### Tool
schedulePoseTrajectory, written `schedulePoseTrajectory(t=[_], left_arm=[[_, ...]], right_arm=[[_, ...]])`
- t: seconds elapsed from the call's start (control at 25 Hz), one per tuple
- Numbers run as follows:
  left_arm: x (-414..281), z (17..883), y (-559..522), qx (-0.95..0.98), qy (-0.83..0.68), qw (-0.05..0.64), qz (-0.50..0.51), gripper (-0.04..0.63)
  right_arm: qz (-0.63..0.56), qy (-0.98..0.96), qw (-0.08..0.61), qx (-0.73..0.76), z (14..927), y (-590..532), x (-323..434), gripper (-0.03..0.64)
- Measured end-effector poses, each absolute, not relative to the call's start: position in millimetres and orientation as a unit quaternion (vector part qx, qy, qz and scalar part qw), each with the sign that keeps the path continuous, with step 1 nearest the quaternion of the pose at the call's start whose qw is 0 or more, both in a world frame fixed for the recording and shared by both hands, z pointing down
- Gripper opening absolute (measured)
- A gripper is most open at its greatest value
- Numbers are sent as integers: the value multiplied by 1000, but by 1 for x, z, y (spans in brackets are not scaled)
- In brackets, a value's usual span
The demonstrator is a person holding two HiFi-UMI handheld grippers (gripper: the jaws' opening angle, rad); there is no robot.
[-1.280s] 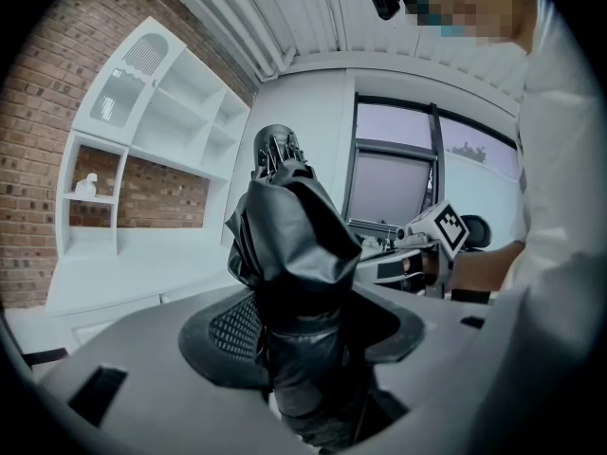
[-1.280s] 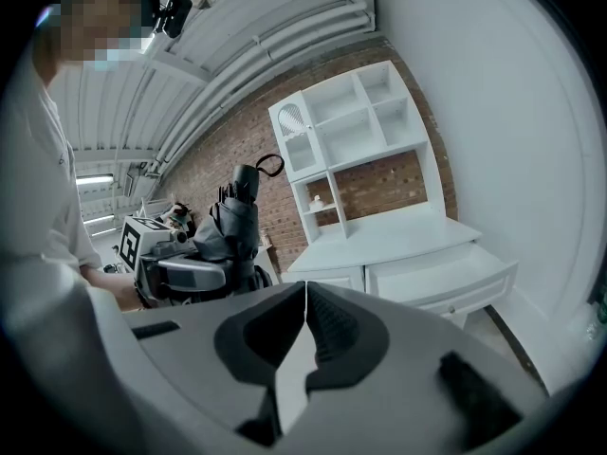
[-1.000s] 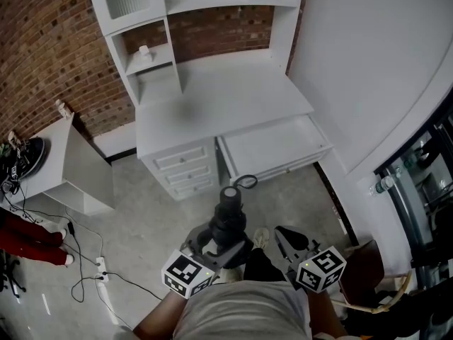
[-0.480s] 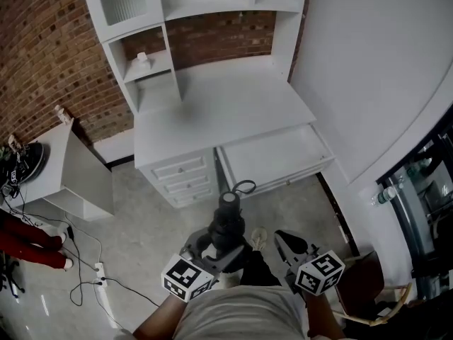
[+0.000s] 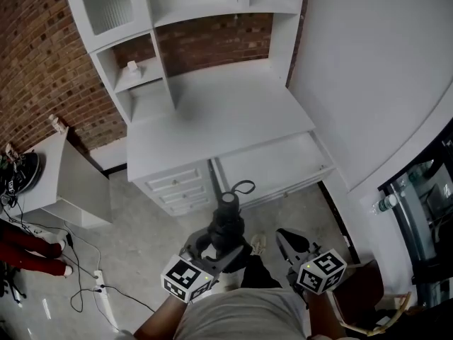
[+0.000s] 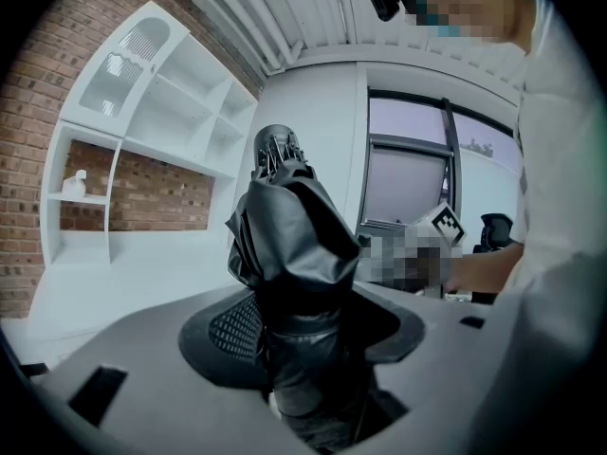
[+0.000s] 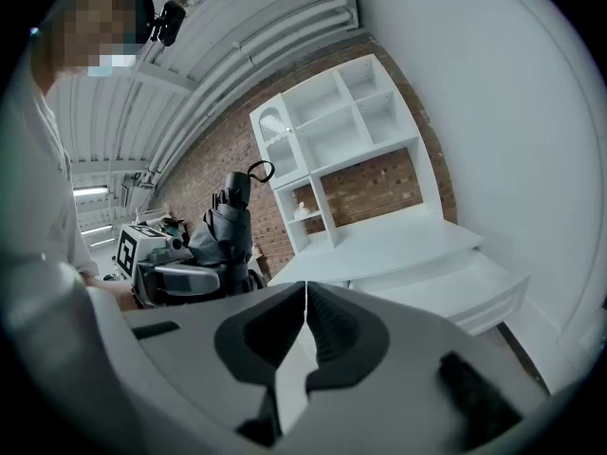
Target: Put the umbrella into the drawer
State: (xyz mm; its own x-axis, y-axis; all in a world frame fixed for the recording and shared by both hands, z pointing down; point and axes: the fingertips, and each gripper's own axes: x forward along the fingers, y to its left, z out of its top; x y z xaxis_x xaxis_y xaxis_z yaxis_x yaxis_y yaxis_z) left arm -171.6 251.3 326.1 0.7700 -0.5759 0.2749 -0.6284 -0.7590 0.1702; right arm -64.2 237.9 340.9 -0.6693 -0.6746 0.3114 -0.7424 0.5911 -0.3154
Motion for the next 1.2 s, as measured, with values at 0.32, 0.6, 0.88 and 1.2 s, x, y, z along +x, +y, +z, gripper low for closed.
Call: schedulePoseTrajectory(t=[0.32,0.6,0.88,1.2], left_arm=[[-160,335,207,930,-324,137,106,267],[-143,332,160,928,-329,138,108,267],[-123,329,114,925,-334,142,111,267],[-96,328,60,918,-352,147,111,267]], right_arm=[[216,-892,89,388,348,197,-56,28],[220,-893,97,380,349,152,-40,28],[221,-894,98,376,344,103,-18,29],[225,-900,97,360,348,43,13,28]])
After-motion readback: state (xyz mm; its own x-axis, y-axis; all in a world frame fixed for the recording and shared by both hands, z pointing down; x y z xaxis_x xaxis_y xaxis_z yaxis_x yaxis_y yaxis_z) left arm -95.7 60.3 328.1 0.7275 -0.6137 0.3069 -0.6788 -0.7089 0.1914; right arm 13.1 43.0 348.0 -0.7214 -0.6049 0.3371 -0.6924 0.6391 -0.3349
